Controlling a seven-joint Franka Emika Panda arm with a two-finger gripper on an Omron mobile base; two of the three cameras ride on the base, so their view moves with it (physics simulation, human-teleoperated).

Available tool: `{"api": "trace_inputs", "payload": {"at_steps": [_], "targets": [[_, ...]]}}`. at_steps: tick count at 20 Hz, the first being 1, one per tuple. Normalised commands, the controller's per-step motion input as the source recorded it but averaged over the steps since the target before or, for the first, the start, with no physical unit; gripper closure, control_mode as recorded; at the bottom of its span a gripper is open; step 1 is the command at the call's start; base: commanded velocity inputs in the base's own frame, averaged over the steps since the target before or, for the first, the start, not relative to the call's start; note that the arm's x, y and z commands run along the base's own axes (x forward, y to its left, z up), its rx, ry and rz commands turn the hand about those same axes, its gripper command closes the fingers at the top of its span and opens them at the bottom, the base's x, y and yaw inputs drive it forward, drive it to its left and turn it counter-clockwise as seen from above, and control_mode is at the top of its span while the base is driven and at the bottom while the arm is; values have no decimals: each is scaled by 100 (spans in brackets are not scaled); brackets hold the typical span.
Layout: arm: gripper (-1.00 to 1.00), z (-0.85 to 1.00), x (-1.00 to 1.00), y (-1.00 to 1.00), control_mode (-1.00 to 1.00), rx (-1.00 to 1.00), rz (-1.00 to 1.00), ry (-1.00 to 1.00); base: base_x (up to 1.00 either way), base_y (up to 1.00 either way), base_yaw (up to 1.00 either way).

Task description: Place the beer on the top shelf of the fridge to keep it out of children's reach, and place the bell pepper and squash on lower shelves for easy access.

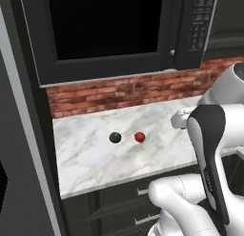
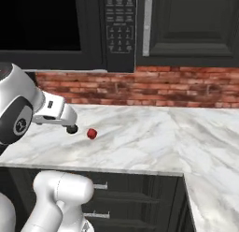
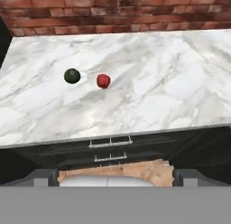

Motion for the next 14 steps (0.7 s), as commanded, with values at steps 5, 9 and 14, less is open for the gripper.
{"api": "trace_inputs", "payload": {"at_steps": [5, 9, 14], "targets": [[-100, 0, 0, 0, 100, 0, 0, 0, 64, 5, 42], [-100, -92, 38, 3, -100, 0, 22, 0, 0, 0, 0], [-100, -92, 28, 0, -100, 0, 12, 0, 0, 0, 0]]}}
